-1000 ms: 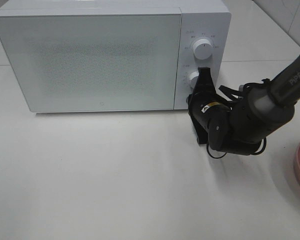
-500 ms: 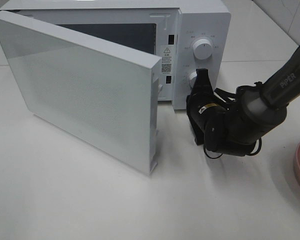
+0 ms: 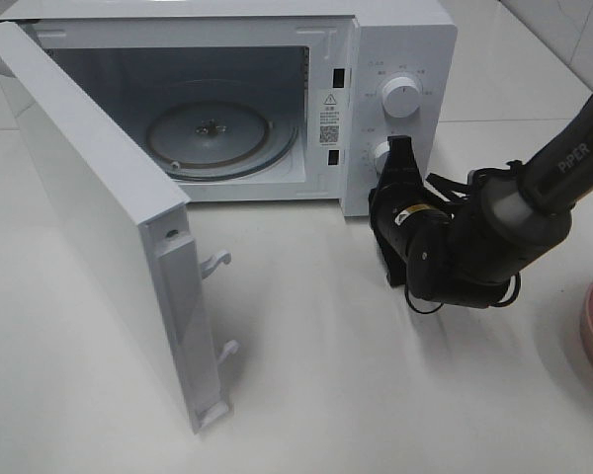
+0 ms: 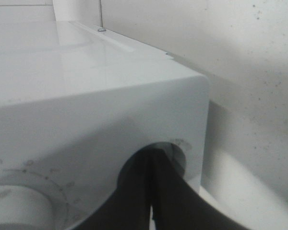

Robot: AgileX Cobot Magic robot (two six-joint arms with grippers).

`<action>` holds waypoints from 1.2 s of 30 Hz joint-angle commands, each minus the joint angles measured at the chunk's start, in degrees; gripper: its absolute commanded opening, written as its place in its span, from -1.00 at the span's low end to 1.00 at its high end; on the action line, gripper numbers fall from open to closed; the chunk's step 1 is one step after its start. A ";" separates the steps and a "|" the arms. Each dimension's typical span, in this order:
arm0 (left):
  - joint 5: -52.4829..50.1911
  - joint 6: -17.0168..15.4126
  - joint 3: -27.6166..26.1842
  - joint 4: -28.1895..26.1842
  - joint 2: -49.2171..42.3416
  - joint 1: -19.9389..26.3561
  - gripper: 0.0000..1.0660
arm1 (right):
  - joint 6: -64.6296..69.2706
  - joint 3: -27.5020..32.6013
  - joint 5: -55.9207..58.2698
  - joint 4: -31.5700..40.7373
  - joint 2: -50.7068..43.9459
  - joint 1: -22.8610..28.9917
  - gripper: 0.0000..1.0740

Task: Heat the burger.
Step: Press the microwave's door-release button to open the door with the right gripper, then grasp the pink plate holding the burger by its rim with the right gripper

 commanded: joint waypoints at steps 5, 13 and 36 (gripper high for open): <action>-0.57 0.06 0.11 -0.17 -1.20 -0.34 0.81 | -0.29 0.52 -3.72 -4.13 -3.32 -1.03 -1.00; -0.57 0.06 0.11 -0.11 -1.20 -0.34 0.81 | -0.23 4.41 6.07 -9.34 -6.76 -1.03 -1.00; -0.57 0.06 0.11 -0.11 -1.20 -0.34 0.81 | -28.71 11.23 39.30 -10.31 -23.15 -1.09 -0.96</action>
